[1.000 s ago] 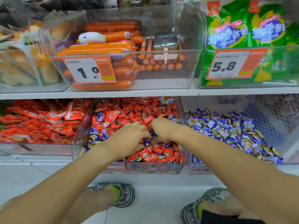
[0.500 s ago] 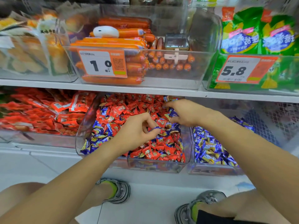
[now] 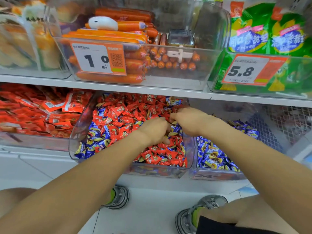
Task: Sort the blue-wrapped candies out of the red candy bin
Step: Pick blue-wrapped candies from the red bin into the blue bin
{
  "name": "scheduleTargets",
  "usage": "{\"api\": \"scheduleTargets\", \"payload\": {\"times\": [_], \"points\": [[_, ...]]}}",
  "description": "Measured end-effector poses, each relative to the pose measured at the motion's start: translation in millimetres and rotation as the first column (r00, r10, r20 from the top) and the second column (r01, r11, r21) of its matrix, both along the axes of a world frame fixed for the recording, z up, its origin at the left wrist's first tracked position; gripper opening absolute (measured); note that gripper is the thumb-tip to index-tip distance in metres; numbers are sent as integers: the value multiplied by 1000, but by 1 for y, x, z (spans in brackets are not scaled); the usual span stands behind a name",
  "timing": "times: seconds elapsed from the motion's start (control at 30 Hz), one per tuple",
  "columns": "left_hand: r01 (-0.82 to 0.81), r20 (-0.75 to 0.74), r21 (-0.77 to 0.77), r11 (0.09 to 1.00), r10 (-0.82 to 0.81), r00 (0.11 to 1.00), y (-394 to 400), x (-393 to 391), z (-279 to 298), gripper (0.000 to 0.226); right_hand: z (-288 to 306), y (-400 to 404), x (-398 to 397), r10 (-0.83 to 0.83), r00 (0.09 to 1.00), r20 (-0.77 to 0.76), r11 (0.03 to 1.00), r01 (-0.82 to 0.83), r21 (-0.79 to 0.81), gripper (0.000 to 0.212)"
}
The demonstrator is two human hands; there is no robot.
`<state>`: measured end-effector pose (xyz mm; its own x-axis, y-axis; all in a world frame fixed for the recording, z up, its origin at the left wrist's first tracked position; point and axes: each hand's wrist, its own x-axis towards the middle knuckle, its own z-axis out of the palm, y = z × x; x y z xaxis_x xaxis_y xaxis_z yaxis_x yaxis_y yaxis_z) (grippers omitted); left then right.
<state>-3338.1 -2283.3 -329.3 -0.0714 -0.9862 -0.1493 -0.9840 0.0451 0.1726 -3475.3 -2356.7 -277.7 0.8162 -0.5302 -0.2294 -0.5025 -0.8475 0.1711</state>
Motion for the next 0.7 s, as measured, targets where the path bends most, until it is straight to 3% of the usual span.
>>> {"api": "scheduleTargets", "payload": {"times": [0.13, 0.33, 0.43, 0.5, 0.6, 0.7], "points": [[-3, -91, -41, 999, -1, 996, -1, 16, 1, 29, 0, 5, 8, 33, 989, -147, 988, -55, -145, 36], [-78, -319, -61, 995, 55, 946, 10, 31, 6, 31, -7, -1, 19, -5, 996, -93, 985, 21, 174, 47], [-132, -440, -84, 988, 83, 894, 16, 41, 15, 23, -6, -9, 24, -49, 999, -19, 975, 52, 216, 31], [-163, -469, -60, 985, 117, 875, 21, 47, 20, 20, -5, -13, 29, -76, 997, -9, 963, 75, 259, 24], [-222, -467, -34, 974, 181, 866, 28, 54, 28, 22, -4, -20, 36, -118, 992, -53, 946, 128, 296, 32], [-284, -457, -28, 958, 241, 856, 34, 60, 35, 24, -5, -21, 41, -219, 971, -100, 867, 240, 436, 38]]}}
